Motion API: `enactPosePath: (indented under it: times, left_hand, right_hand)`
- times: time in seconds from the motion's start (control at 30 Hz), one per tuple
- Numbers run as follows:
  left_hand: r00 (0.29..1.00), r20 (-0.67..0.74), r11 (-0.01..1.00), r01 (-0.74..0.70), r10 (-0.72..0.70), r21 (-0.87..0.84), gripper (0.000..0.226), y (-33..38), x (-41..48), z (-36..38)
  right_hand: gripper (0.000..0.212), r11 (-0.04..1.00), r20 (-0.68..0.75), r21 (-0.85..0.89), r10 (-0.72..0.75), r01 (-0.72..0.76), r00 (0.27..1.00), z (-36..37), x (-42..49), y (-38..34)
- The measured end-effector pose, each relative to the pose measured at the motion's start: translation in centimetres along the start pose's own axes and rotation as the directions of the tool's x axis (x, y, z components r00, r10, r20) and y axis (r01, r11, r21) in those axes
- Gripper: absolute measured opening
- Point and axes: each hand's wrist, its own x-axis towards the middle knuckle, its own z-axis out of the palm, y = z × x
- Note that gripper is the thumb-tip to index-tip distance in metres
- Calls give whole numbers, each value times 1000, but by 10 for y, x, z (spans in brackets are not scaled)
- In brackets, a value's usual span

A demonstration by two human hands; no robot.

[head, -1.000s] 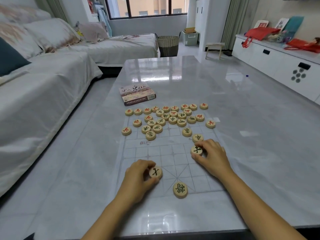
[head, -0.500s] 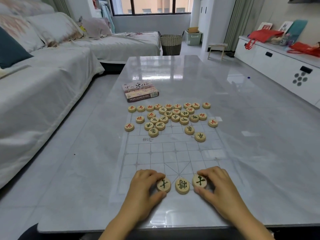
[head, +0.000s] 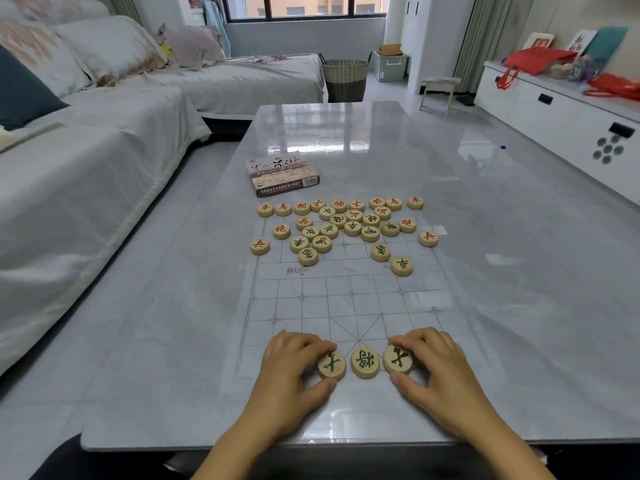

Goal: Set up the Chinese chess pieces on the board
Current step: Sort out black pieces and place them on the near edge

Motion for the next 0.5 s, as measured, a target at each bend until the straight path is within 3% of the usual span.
enactPosePath:
  times: [0.5]
  left_hand:
    - [999,14,999,42,-42,-10,54,-1,-1,1]
  right_hand:
    - [42,1000,2,4,18,-18,1000,0,-1,-1]
